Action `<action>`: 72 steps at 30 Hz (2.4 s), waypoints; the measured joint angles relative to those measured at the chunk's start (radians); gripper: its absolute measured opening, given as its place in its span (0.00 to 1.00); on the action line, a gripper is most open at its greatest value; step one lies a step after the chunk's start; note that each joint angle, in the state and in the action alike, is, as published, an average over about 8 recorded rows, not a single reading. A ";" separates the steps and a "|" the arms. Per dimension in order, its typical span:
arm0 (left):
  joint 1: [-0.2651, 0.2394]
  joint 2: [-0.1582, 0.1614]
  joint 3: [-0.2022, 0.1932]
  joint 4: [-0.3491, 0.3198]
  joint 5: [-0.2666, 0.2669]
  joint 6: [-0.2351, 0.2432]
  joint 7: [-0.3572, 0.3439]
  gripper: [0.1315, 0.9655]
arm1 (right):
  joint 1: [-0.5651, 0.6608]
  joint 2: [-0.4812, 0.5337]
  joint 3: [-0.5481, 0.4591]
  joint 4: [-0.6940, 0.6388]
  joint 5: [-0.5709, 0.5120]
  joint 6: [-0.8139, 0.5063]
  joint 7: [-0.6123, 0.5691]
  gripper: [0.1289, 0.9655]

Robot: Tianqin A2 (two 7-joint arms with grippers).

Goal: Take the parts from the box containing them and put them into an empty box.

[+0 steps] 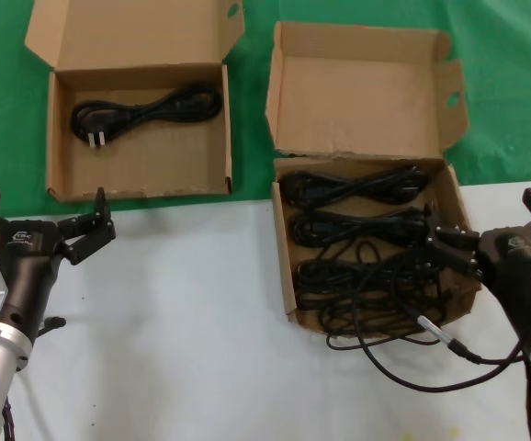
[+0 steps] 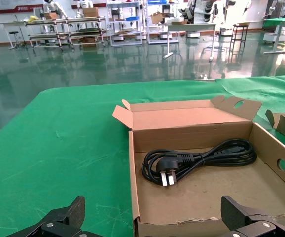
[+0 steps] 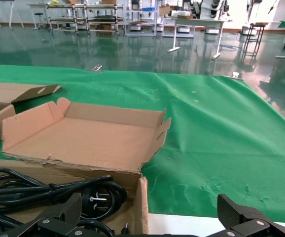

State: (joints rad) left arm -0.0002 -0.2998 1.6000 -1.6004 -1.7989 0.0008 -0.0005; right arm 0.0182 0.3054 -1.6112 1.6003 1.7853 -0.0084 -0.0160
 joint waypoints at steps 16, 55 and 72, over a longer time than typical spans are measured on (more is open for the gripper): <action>0.000 0.000 0.000 0.000 0.000 0.000 0.000 1.00 | 0.000 0.000 0.000 0.000 0.000 0.000 0.000 1.00; 0.000 0.000 0.000 0.000 0.000 0.000 0.000 1.00 | 0.000 0.000 0.000 0.000 0.000 0.000 0.000 1.00; 0.000 0.000 0.000 0.000 0.000 0.000 0.000 1.00 | 0.000 0.000 0.000 0.000 0.000 0.000 0.000 1.00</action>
State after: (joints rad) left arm -0.0002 -0.2998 1.6000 -1.6004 -1.7989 0.0008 -0.0005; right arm 0.0182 0.3054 -1.6112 1.6003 1.7853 -0.0084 -0.0160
